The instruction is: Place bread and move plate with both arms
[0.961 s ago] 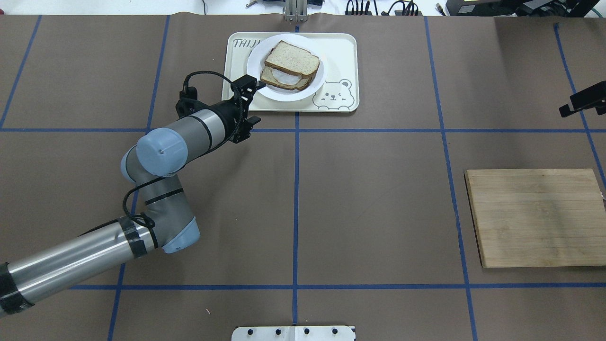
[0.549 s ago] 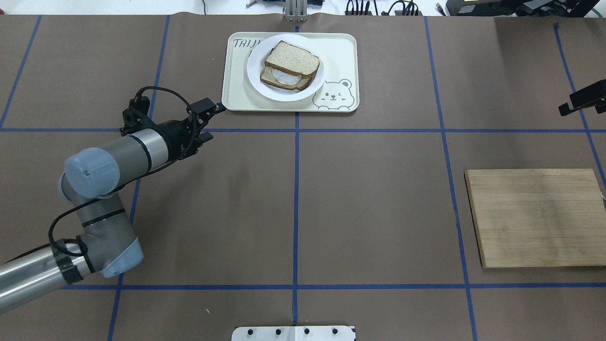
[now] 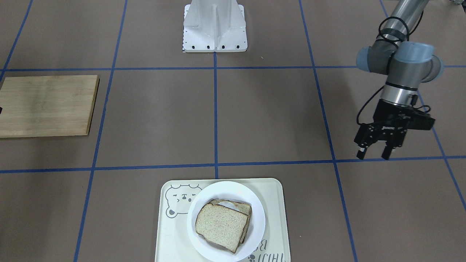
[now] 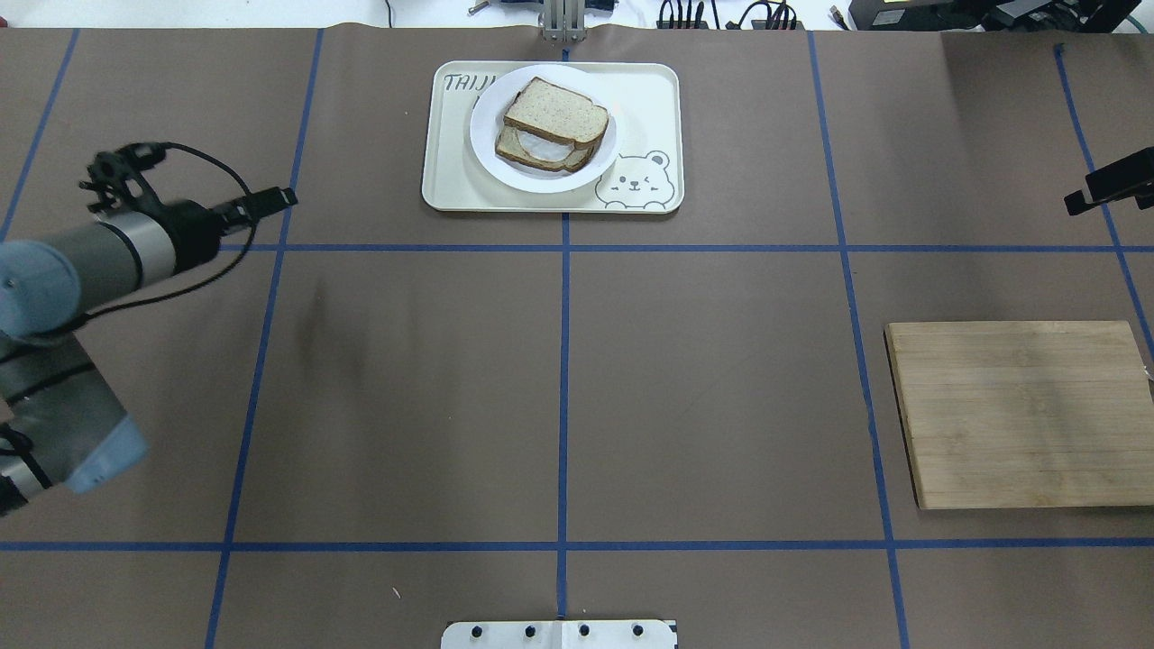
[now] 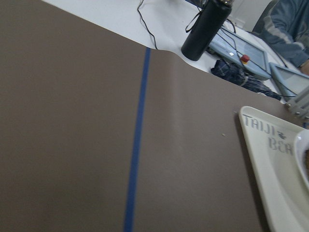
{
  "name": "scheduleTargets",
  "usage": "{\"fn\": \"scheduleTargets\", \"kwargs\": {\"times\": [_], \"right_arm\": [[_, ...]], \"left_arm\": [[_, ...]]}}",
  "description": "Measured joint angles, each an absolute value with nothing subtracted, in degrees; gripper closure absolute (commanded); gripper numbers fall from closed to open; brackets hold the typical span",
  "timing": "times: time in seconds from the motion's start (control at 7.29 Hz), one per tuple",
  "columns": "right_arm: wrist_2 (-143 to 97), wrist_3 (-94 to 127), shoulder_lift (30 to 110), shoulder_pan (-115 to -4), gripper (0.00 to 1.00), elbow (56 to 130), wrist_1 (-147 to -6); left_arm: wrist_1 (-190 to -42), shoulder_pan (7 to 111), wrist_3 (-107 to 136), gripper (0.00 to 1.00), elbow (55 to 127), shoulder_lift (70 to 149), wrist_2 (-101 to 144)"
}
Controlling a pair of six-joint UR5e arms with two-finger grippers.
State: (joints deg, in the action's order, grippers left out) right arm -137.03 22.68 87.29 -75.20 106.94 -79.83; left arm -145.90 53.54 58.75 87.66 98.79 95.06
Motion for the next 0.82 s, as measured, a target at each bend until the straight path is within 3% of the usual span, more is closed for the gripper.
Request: {"fn": "scheduleTargets", "kwargs": {"times": [0.41, 0.82], "right_arm": [[-131.77, 22.2, 87.49, -75.02, 0.0, 106.85, -80.09], [-129.45, 20.92, 89.31, -74.62, 0.0, 105.95, -81.11]], "left_arm": [[-127.13, 67.37, 27.75, 0.01, 88.89, 97.71, 105.8], [-105.74, 78.5, 15.99, 0.01, 92.58, 98.18, 126.42]]}}
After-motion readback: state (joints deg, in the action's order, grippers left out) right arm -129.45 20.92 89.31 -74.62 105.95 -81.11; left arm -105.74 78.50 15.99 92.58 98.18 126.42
